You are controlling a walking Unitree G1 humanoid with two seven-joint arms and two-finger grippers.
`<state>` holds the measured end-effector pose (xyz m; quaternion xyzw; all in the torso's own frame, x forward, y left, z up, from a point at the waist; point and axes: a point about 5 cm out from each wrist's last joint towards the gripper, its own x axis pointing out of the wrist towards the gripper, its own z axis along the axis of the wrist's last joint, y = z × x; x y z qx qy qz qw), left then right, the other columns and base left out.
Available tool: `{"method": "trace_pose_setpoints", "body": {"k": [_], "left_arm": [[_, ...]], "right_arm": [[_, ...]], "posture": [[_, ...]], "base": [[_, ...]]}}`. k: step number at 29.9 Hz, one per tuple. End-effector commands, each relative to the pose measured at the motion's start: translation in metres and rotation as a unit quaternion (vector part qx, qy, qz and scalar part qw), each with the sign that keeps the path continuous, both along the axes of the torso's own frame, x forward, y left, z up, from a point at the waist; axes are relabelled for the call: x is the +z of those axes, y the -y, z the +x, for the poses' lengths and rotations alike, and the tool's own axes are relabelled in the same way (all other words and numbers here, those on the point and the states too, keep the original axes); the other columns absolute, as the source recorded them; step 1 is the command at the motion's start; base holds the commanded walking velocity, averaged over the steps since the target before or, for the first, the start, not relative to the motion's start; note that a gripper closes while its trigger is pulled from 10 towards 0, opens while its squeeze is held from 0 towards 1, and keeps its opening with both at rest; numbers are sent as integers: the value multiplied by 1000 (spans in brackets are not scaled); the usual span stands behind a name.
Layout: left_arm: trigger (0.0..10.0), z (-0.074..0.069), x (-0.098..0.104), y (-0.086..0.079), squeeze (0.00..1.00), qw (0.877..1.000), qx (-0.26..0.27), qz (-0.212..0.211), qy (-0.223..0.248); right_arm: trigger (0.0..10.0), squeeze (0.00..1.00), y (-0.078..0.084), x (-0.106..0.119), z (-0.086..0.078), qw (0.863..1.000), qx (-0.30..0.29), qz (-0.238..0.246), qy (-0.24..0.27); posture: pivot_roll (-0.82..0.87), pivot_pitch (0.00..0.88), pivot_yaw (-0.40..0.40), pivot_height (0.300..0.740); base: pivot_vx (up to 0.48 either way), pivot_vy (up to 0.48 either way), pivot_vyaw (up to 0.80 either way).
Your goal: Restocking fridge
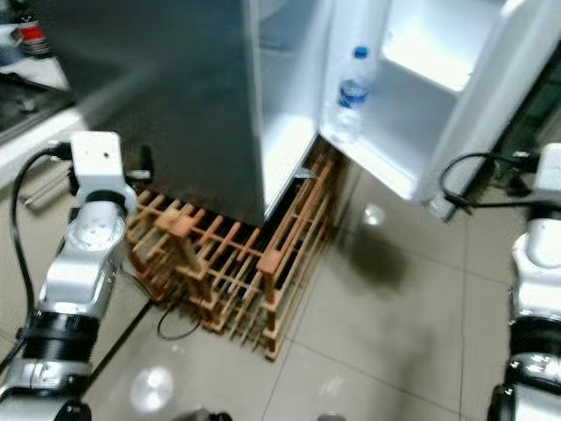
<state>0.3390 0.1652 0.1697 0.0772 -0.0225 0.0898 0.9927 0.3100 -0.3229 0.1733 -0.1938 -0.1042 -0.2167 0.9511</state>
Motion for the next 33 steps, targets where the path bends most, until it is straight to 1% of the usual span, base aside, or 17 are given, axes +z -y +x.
{"method": "trace_pose_setpoints", "body": {"k": [1, 4, 5, 6, 7, 8, 9, 10, 11, 12, 14, 15, 17, 21, 23, 26, 33], "left_arm": [[10000, 3, 6, -2, 0, 1000, 1, 5, 11], [10000, 3, 6, -2, 0, 1000, 4, -2, 17], [10000, 4, 5, -1, 0, 1000, 2, -11, 19], [10000, 4, 5, -1, 0, 1000, 2, -11, 19], [10000, 3, 6, 0, 0, 999, -4, -20, 28], [10000, 3, 6, 0, 0, 999, -4, -20, 28], [10000, 2, 8, -1, 0, 999, -4, -31, 36], [10000, 0, 8, -3, 0, 998, -3, -35, 42], [10000, -4, 3, -9, 0, 998, 7, -43, 39], [10000, -5, 1, -11, 0, 998, 11, -47, 35], [10000, -9, -4, -14, 0, 998, 13, -47, 27], [10000, -12, -7, -16, 0, 998, 16, -60, 26], [10000, -15, -8, -18, 0, 998, 22, -57, 26], [10000, -17, -9, -19, 0, 997, 32, -61, 28], [10000, -18, -9, -16, 0, 997, 32, -64, 27], [10000, -17, -9, -12, 0, 998, 28, -57, 23], [10000, -7, -9, -3, 0, 998, 15, -54, 6]], "right_arm": [[10000, 59, -29, 2, 8, 998, 64, 11, 11], [10000, 59, -71, -10, 15, 989, 143, 34, -2], [10000, 63, -82, -14, 16, 987, 158, 43, -3], [10000, 63, -82, -14, 16, 987, 158, 43, -3], [10000, 59, -94, -18, 18, 983, 167, 71, -5], [10000, 59, -94, -18, 18, 983, 167, 71, -5], [10000, 59, -99, -20, 19, 982, 169, 90, -4], [10000, 59, -105, -20, 20, 978, 173, 113, -1], [10000, 59, -115, -19, 23, 974, 187, 132, 2], [10000, 59, -119, -18, 24, 972, 192, 132, 1], [10000, 78, -123, -16, 26, 971, 200, 131, 4], [10000, 86, -124, -14, 28, 970, 205, 127, 1], [10000, 106, -125, -11, 32, 970, 214, 113, -6], [10000, 129, -125, -9, 35, 969, 220, 107, -12], [10000, 133, -125, -8, 37, 969, 222, 105, -17], [10000, 137, -125, -6, 39, 969, 224, 101, -17], [10000, 173, -122, -6, 41, 972, 214, 97, -17]], "posture": [[-170, 2, 80, 740], [-167, 0, 76, 740], [-163, 0, 72, 740], [-163, 0, 72, 740], [-154, 0, 66, 740], [-154, 0, 66, 740], [-151, 0, 65, 740], [-151, 0, 65, 740], [-144, 0, 66, 740], [-144, 0, 66, 740], [-136, 0, 61, 740], [-131, 0, 55, 740], [-124, 0, 47, 740], [-114, 0, 32, 740], [-111, 0, 26, 740], [-112, 0, 23, 740], [-118, 0, 39, 740]], "base": [[0, 0, 0], [0, 0, 0], [0, 0, 0], [0, 0, 0], [0, 0, 0], [0, 0, 0], [0, 0, 0], [0, 0, 0], [0, 0, 0], [0, 0, 0], [0, 0, 0], [0, 0, 638], [0, -476, 631], [0, -465, 627], [0, -442, 625], [246, -409, 623], [286, -383, 623]]}}
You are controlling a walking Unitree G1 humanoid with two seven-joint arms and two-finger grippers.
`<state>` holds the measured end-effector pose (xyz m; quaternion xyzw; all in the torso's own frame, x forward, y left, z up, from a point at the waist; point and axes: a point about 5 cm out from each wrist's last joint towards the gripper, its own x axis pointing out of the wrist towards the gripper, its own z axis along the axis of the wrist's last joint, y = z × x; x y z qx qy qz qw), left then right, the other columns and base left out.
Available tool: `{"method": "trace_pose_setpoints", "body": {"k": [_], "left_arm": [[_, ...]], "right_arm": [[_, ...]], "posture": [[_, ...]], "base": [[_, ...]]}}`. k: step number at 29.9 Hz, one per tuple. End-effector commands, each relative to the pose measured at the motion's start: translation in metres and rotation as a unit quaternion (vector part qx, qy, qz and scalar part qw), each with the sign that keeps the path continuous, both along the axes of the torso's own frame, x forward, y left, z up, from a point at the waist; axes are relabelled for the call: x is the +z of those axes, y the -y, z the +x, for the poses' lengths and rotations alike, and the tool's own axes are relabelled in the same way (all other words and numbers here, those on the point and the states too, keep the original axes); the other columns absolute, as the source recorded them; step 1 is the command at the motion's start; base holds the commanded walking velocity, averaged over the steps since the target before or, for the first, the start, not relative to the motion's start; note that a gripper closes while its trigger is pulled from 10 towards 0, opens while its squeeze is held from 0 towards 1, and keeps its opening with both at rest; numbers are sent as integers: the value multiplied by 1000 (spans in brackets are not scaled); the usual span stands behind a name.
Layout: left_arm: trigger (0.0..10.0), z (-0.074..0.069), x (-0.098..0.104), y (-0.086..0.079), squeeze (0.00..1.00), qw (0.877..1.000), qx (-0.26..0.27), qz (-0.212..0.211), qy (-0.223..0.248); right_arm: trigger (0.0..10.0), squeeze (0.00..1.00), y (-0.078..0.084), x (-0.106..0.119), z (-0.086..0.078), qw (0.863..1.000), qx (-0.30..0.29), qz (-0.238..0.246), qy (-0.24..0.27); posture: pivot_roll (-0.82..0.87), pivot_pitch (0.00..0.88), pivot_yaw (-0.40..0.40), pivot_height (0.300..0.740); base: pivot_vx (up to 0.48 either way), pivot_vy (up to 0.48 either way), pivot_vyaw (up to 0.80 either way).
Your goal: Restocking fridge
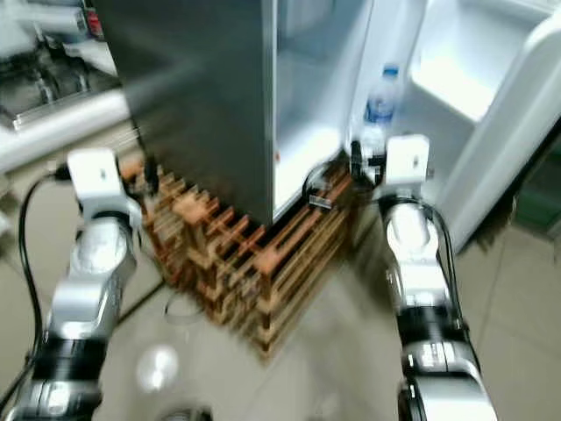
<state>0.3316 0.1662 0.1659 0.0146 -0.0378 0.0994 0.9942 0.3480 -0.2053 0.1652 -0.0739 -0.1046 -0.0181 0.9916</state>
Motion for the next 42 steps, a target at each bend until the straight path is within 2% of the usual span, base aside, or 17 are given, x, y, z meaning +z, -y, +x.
{"method": "trace_pose_setpoints", "body": {"k": [1, 7, 8, 17, 23, 26, 27, 28, 30, 32, 34, 35, 36, 38, 39, 41, 42], "left_arm": [[10000, 2, -5, -1, 0, 1000, 6, 8, -18], [10000, 6, -17, 10, 0, 997, -1, 59, -57], [10000, 7, -17, 11, 0, 997, -3, 60, -57], [10000, 6, -21, 2, 0, 996, 12, 54, -64], [10000, 6, -20, 3, 0, 996, 7, 62, -63], [10000, 7, -19, 3, 0, 996, 3, 59, -63], [10000, 7, -19, 3, 0, 996, 3, 59, -63], [10000, 8, -19, 4, 0, 996, -3, 59, -62], [10000, 9, -19, 8, 0, 996, -11, 58, -62], [10000, 10, -18, 12, 0, 996, -21, 56, -62], [10000, 11, -16, 17, 0, 997, -29, 49, -58], [10000, 11, -16, 18, 0, 997, -32, 49, -56], [10000, 11, -16, 18, 0, 997, -32, 49, -56], [10000, 11, -16, 20, 0, 997, -34, 47, -56], [10000, 11, -16, 20, 0, 997, -34, 47, -56], [10000, 11, -17, 19, 0, 997, -34, 41, -59], [10000, 11, -17, 18, 0, 997, -33, 38, -59]], "right_arm": [[10000, 173, -3, 2, 3, 1000, 2, -3, -1], [10000, 188, -6, -4, 2, 1000, 2, -4, -6], [10000, 141, -4, -5, 2, 1000, -3, -3, -12], [10000, 133, 16, -4, 2, 999, -28, -23, -17], [10000, 133, 68, -1, -9, 993, -92, -63, -36], [10000, 133, 108, 4, -24, 984, -153, -87, -40], [10000, 133, 108, 4, -24, 984, -153, -87, -40], [10000, 133, 125, 8, -32, 978, -178, -100, -40], [10000, 129, 139, 12, -39, 972, -200, -119, -42], [10000, 129, 159, 17, -47, 950, -242, -187, -56], [10000, 125, 196, 28, -65, 899, -343, -261, -77], [10000, 129, 213, 37, -76, 876, -392, -271, -74], [10000, 129, 213, 37, -76, 876, -392, -271, -74], [10000, 125, 231, 52, -90, 861, -447, -239, -51], [10000, 125, 231, 52, -90, 861, -447, -239, -51], [10000, 106, 227, 56, -86, 887, -429, -173, -23], [10000, 106, 217, 52, -78, 907, -397, -143, -15]], "posture": [[-119, 0, 40, 740], [-119, 0, 41, 740], [-120, 0, 39, 740], [-124, 0, 45, 740], [-130, 0, 57, 740], [-142, 0, 70, 740], [-142, 0, 70, 740], [-150, 0, 78, 740], [-156, 0, 85, 740], [-159, 0, 88, 740], [-165, 0, 92, 740], [-165, 0, 91, 740], [-165, 0, 91, 740], [-166, 0, 91, 740], [-166, 0, 91, 740], [-166, 0, 90, 740], [-162, 0, 83, 740]], "base": [[292, -379, 619], [147, -188, 622], [0, 0, 0], [0, 0, 0], [0, 0, 0], [0, 0, 0], [0, 0, 0], [0, 0, 0], [0, 0, 0], [0, 0, 0], [0, 0, 0], [0, 0, 0], [0, 0, 0], [0, 0, 0], [0, 0, 0], [0, 0, 0], [0, 0, 0]]}}
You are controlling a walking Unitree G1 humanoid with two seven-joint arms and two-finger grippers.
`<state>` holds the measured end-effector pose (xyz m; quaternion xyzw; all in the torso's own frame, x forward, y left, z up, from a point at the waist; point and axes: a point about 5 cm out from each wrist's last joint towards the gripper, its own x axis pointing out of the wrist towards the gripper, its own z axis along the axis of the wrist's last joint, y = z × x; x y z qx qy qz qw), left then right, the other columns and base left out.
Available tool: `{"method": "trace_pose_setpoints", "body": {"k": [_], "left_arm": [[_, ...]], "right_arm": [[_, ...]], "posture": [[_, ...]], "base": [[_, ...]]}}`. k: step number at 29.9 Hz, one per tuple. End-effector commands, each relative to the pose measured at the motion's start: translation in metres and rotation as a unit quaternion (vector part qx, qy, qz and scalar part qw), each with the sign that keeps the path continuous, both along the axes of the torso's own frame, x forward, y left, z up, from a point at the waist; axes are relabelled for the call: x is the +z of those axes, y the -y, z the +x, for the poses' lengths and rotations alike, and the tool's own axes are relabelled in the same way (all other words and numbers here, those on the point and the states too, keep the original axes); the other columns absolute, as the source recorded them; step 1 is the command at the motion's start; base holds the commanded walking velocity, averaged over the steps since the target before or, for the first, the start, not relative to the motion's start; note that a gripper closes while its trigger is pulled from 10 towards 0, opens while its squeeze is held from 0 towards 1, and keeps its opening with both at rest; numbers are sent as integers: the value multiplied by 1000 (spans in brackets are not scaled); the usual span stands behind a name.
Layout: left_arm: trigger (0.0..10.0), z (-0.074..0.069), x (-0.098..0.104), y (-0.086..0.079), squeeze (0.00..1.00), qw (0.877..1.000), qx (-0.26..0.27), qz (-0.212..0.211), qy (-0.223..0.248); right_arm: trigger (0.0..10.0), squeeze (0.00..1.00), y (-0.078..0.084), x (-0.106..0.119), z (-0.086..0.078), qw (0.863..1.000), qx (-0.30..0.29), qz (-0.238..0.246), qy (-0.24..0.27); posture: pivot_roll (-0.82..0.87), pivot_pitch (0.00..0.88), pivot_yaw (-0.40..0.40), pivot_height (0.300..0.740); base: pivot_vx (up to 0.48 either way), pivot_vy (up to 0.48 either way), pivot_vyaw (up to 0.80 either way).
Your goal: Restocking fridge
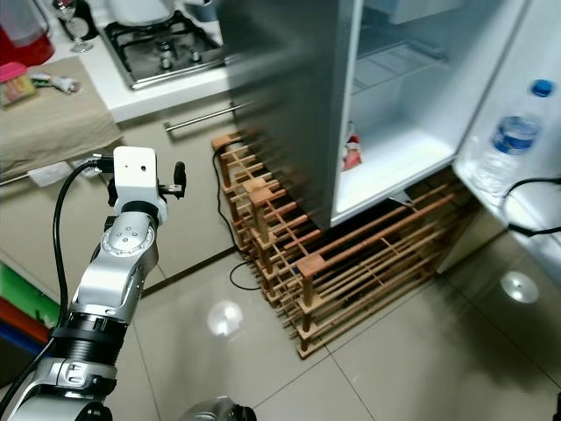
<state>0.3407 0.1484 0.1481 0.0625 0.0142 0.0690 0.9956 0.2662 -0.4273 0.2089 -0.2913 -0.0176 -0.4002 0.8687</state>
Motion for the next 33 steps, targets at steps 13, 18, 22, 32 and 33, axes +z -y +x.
{"method": "trace_pose_setpoints", "body": {"k": [13, 18, 22, 32, 33], "left_arm": [[10000, 1, 3, -3, 0, 1000, 3, -9, 5], [10000, -2, 4, -1, 0, 999, -4, -28, 16], [10000, -3, 5, -2, 0, 999, -5, -27, 20], [10000, 0, 6, -1, 0, 999, -16, -32, 21], [10000, 0, 6, -1, 0, 999, -16, -30, 20]], "right_arm": [[10000, 149, -167, -38, 59, 926, 328, 171, 78], [10000, 169, -189, -49, 57, 912, 364, 180, 60], [10000, 169, -189, -49, 56, 911, 365, 184, 56], [10000, 180, -197, -48, 54, 911, 372, 170, 44], [10000, 188, -199, -49, 54, 911, 373, 170, 44]], "posture": [[-144, 0, 68, 740], [-144, 0, 61, 740], [-146, 0, 59, 740], [-153, 0, 61, 740], [-153, 0, 62, 740]], "base": [[0, 0, 282], [0, -94, 706], [0, -470, 691], [165, -411, 682], [274, -390, 669]]}}
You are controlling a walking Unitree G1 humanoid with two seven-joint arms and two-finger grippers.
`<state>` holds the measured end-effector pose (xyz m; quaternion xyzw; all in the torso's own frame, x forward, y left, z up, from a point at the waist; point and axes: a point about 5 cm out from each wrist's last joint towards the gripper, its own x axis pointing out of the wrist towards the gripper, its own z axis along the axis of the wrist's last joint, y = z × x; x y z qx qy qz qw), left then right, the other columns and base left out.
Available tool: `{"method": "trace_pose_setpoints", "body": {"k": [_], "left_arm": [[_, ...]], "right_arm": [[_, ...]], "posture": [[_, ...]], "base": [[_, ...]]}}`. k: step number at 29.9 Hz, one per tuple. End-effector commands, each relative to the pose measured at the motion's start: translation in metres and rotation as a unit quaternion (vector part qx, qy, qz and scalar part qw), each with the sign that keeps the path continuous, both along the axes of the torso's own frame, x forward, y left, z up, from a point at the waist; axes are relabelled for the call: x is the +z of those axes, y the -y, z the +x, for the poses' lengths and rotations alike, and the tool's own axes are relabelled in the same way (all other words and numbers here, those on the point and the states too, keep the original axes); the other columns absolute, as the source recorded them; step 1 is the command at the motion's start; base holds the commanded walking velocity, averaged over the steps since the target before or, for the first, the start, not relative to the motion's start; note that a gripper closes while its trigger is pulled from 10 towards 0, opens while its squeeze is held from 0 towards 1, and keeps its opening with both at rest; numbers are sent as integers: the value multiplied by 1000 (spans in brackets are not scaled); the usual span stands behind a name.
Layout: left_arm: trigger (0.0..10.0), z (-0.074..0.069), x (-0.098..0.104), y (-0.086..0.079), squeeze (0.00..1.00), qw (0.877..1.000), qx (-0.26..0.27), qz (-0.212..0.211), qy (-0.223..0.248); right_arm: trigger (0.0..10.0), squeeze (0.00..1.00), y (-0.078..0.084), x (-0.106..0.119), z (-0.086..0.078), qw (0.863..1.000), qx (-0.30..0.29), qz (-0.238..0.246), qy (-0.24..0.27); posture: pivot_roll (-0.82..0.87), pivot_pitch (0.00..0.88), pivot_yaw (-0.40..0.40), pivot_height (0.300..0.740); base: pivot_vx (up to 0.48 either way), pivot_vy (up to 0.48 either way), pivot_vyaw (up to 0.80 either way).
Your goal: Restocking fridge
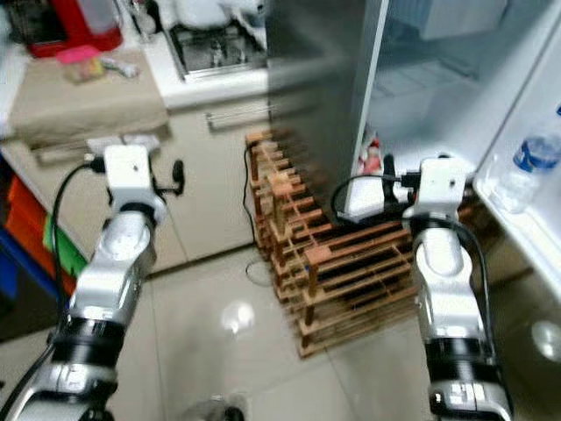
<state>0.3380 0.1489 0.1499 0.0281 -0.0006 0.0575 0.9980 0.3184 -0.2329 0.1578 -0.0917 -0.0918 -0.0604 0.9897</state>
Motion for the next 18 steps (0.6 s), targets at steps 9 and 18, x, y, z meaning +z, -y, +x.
{"method": "trace_pose_setpoints", "body": {"k": [9, 18], "left_arm": [[10000, 12, 3, -1, 0, 1000, -5, 0, -4], [10000, 13, 2, 4, 0, 1000, 0, -17, 7]], "right_arm": [[10000, 110, -18, -7, -4, 1000, 1, 3, -10], [10000, 118, -20, -14, -19, 1000, 8, -4, -23]], "posture": [[-160, 0, 69, 740], [-187, 0, 85, 740]], "base": [[277, -389, 0], [99, -125, 0]]}}
